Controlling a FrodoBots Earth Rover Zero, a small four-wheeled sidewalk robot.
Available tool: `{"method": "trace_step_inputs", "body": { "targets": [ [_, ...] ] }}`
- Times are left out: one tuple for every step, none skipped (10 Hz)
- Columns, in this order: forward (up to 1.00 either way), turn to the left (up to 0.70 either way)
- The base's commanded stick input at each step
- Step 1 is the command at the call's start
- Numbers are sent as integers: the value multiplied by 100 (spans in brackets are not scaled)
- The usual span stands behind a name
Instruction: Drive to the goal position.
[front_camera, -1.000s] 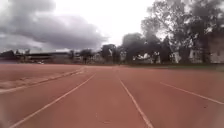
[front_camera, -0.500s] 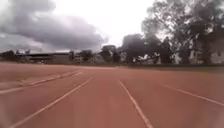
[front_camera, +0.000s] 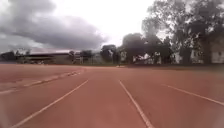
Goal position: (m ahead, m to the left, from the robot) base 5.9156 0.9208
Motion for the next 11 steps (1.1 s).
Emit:
{"method": "trace_step_inputs", "body": {
  "targets": [
    [45, 0],
    [45, 0],
    [45, 0],
    [45, 0],
    [45, 0],
    [45, 0],
    [45, 0],
    [45, 0],
    [45, 0],
    [45, 0],
    [45, 0]
  ]
}}
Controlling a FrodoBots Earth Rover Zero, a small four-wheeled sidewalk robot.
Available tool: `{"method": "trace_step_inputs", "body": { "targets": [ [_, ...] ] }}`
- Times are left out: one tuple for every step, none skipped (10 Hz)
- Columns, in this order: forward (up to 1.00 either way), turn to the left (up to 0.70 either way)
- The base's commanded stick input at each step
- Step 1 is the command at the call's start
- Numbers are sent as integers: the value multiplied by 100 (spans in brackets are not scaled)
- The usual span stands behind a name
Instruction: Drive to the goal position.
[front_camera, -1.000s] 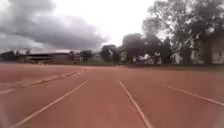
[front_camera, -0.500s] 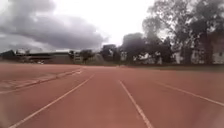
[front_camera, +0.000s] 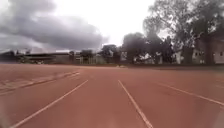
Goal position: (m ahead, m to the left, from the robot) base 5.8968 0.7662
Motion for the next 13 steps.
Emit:
{"method": "trace_step_inputs", "body": {
  "targets": [
    [45, 0],
    [45, 0],
    [45, 0],
    [45, 0],
    [45, 0],
    [45, 0],
    [45, 0],
    [45, 0],
    [45, 0],
    [45, 0],
    [45, 0],
    [45, 0],
    [45, 0]
  ]
}}
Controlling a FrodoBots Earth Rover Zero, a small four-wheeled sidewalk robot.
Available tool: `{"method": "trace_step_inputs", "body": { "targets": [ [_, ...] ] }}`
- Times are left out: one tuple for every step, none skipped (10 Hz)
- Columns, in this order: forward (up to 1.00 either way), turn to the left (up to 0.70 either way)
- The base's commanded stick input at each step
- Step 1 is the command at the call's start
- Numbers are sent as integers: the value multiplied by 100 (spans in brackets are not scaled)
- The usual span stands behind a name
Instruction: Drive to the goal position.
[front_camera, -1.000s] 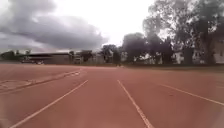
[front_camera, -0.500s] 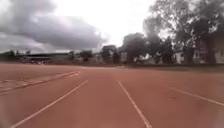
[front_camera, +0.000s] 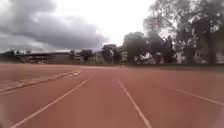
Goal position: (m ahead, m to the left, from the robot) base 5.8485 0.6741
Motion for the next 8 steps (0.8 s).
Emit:
{"method": "trace_step_inputs", "body": {
  "targets": [
    [45, 0],
    [45, 0],
    [45, 0],
    [45, 0],
    [45, 0],
    [45, 0],
    [45, 0],
    [45, 0]
  ]
}}
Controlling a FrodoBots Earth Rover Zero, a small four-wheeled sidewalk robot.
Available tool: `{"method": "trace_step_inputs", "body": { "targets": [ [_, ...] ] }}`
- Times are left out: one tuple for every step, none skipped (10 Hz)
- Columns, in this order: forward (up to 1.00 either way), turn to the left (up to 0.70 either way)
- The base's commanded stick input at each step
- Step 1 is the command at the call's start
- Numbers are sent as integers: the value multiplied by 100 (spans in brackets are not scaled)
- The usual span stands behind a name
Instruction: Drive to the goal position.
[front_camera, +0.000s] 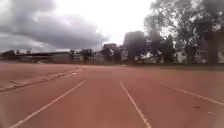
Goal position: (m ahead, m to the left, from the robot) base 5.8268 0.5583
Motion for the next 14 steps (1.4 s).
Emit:
{"method": "trace_step_inputs", "body": {
  "targets": [
    [45, 0],
    [45, 0],
    [45, 0],
    [45, 0],
    [45, 0],
    [45, 0],
    [45, 0],
    [45, 0],
    [45, 0],
    [45, 0],
    [45, 0],
    [45, 0],
    [45, 0],
    [45, 0]
  ]
}}
